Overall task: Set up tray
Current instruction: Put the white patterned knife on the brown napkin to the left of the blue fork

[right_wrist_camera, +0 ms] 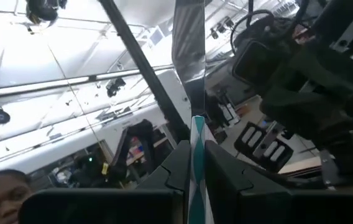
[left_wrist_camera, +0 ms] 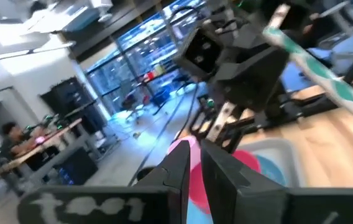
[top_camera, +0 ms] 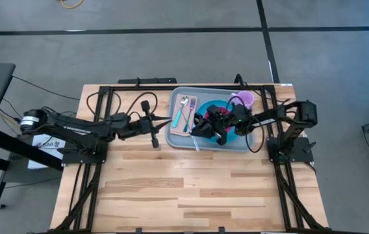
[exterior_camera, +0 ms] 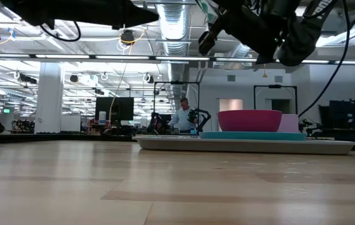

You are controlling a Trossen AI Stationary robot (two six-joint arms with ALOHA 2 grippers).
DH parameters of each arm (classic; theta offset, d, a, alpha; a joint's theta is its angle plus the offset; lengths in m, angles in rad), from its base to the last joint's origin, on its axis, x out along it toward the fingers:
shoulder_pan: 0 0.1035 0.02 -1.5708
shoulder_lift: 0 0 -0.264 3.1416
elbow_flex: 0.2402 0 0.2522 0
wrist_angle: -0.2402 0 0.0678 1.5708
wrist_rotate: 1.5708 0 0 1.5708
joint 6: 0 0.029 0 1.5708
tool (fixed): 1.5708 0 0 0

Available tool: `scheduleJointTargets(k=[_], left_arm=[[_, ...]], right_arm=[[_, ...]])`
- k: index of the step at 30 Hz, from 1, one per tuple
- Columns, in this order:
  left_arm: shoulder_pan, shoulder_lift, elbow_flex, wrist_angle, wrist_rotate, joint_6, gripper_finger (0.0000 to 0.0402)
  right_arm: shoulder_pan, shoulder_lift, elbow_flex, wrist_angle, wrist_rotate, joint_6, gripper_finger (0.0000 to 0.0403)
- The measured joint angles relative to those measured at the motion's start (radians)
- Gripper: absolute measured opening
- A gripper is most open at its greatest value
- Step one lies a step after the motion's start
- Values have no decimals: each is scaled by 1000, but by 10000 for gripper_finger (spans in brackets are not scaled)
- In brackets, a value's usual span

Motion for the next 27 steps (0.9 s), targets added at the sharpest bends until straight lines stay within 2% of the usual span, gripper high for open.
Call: scheduleJointTargets(k=[7, 11, 15, 20, 25, 27], left_arm=[[0, 20, 42, -3, 218, 66, 30], [0, 19, 66, -4, 372, 18, 30], [0, 19, 95, 0, 440, -86, 30], [0, 19, 114, -2, 432, -141, 30], [0, 19, 115, -3, 279, 28, 30], [0, 19, 115, -4, 224, 51, 30]], right_arm=[[16, -2, 36, -18, -82, 4, 30], [24, -4, 48, -18, -112, 3, 26], [24, -4, 48, -18, -119, 3, 28], [33, -4, 49, -17, -124, -7, 28], [47, -4, 49, -11, -119, -10, 27], [55, -4, 49, -9, -119, -10, 29]])
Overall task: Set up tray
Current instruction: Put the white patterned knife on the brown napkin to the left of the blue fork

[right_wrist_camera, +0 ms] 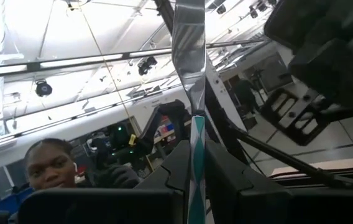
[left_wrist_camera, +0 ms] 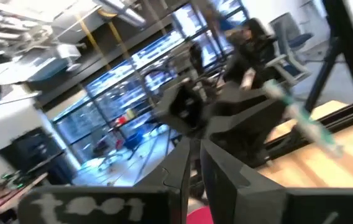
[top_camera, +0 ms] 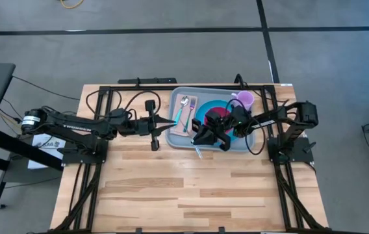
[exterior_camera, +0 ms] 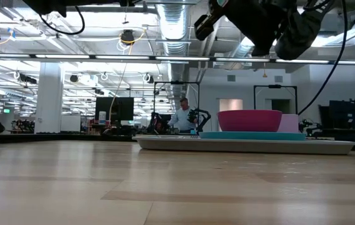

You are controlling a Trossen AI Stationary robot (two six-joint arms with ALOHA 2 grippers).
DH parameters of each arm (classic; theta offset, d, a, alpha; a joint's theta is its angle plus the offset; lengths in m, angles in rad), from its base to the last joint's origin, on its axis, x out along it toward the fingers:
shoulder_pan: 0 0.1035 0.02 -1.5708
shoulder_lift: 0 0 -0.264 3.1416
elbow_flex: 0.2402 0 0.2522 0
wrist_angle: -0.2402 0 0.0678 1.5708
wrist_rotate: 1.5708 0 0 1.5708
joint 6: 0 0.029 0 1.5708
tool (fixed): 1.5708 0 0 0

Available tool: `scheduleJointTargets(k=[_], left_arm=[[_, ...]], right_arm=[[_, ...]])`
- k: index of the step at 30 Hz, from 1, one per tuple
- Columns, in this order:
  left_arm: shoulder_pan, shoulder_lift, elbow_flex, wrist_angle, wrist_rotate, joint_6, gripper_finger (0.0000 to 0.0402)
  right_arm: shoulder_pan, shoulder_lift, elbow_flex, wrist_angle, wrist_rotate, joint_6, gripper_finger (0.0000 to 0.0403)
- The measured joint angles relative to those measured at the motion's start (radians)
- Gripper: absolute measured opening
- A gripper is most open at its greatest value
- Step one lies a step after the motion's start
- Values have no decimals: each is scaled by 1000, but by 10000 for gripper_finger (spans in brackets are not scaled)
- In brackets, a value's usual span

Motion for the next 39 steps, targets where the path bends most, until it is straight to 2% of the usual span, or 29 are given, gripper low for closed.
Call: scheduleJointTargets(k=[4, 12, 19, 23, 26, 30, 34, 39], left_arm=[[0, 0, 0, -4, -10, -5, 30], [-1, 0, 0, 4, 203, -77, 38], [-1, 0, 0, 19, 266, -201, 96], [-1, 0, 0, 87, 336, -288, 135], [-1, 18, 1, 159, 294, -406, 160], [18, 87, 18, 248, 230, -692, 180], [50, 162, 74, 253, 361, -737, 181], [58, 216, 120, 304, 524, -771, 175]], right_arm=[[7, 0, 0, 0, 1, 0, 29], [8, 0, 0, 0, 22, 0, 30], [8, 0, 0, 0, 21, 0, 28], [8, 0, 0, -1, 21, -42, 30], [8, 0, 4, -2, 19, -77, 29], [13, 3, 60, -47, 17, -95, 26], [32, 29, 144, -152, -36, -95, 26], [62, 56, 181, -160, -53, -95, 27]])
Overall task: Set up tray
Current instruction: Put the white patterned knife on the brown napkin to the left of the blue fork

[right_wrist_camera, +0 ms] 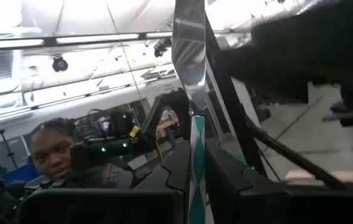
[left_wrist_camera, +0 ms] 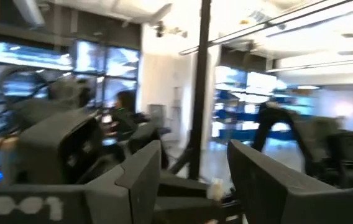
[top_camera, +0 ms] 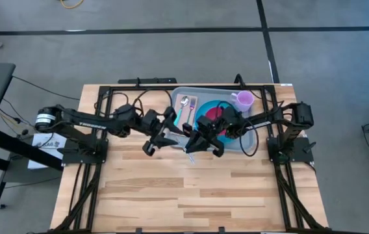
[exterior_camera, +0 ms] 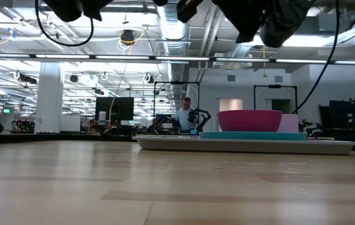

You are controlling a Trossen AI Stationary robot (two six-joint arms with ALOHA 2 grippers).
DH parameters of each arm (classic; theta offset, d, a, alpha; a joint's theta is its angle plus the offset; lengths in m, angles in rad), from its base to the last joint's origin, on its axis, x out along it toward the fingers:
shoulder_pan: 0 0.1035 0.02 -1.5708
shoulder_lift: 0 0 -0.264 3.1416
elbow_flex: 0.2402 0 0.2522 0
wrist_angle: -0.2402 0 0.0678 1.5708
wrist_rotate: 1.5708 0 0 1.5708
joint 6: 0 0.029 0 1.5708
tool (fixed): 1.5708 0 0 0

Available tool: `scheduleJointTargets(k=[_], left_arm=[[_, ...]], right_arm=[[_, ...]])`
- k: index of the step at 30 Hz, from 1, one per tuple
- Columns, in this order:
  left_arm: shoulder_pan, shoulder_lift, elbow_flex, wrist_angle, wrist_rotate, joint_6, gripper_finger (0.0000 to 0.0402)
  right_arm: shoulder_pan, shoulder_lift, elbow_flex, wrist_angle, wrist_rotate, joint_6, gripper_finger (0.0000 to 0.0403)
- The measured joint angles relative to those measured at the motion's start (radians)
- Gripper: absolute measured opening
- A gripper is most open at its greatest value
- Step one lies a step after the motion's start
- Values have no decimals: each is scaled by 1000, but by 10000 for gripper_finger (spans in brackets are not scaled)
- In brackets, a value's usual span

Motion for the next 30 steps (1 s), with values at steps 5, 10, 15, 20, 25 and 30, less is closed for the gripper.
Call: scheduleJointTargets(k=[5, 10, 15, 20, 25, 30], left_arm=[[-7, 1, 3, 6, 63, 15, 174], [-27, 1, 3, 25, 89, 99, 174], [-48, 1, 2, 26, 67, 155, 174], [-73, 1, 2, 27, 27, 162, 174], [-86, 0, 16, 27, 5, 162, 174], [-85, 0, 28, 26, 4, 161, 174]], right_arm=[[17, -1, 2, 63, -2, -10, 27], [26, -2, 2, 113, -5, -8, 29], [30, -2, 2, 120, -4, -8, 26], [27, -2, 2, 71, 27, -10, 29], [36, -2, 2, 50, 35, -48, 26], [36, -2, 1, 20, 50, -52, 27]])
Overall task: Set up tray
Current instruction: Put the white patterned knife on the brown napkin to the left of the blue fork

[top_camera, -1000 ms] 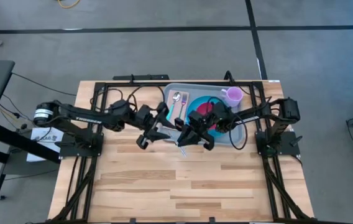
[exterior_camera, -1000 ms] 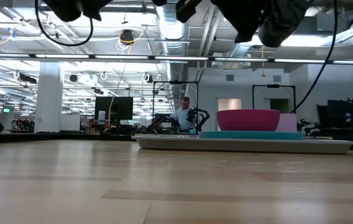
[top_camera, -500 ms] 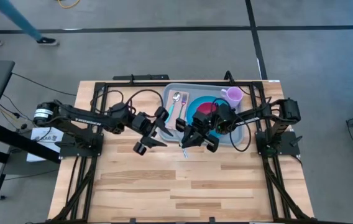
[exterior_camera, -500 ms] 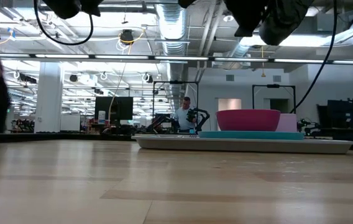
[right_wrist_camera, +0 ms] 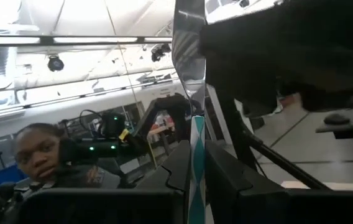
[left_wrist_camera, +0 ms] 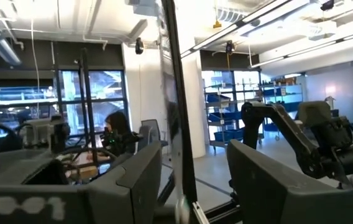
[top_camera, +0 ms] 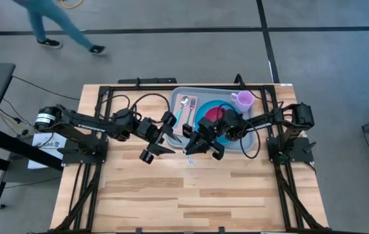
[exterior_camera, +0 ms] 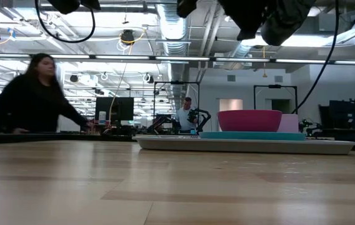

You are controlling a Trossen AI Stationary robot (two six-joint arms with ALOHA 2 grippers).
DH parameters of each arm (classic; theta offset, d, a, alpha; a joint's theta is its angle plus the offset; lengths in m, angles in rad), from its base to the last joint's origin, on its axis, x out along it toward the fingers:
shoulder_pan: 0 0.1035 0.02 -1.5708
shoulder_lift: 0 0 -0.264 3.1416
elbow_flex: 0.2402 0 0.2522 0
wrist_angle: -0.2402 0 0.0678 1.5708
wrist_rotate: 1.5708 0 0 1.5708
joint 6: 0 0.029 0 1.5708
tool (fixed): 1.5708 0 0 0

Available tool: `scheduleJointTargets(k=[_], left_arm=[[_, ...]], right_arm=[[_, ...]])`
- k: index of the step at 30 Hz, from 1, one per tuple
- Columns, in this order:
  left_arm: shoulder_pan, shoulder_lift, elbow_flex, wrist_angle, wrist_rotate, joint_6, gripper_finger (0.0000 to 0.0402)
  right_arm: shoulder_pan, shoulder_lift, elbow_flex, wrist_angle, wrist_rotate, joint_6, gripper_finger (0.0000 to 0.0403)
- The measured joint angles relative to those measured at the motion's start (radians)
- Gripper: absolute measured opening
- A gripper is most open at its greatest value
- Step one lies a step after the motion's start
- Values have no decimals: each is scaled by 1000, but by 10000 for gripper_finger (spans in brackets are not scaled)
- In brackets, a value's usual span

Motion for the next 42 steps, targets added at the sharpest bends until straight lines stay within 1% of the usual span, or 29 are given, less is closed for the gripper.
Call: scheduleJointTargets(k=[9, 12, 16, 21, 23, 26, 33, 34, 38, 42], left_arm=[[-2, 0, 26, -17, 2, 46, 174], [-2, 0, 41, -17, 15, 46, 174], [-3, 0, 48, -25, 61, 47, 173], [-5, 0, 48, -34, 56, 68, 170], [-5, 0, 48, -49, 54, 96, 159], [-5, 0, 48, -49, 53, 129, 126], [-5, 0, 48, -68, 40, 167, 15], [-6, 0, 48, -68, 32, 167, 9], [-7, 0, 48, -67, -8, 179, 6], [-6, 0, 48, -71, -22, 180, 1]], right_arm=[[0, 0, 0, -25, 4, 0, 26], [0, 0, 0, -57, 25, 0, 28], [0, 0, 0, -82, 33, 0, 29], [0, 0, 0, -72, 33, 0, 26], [0, 0, 0, -72, 33, 0, 27], [0, 0, 0, -72, 32, 0, 30], [7, 0, 0, -74, 30, 0, 29], [7, 0, 0, -74, 31, 0, 29], [7, 0, 0, -72, 31, -7, 39], [6, 0, 0, -71, 46, -8, 53]])
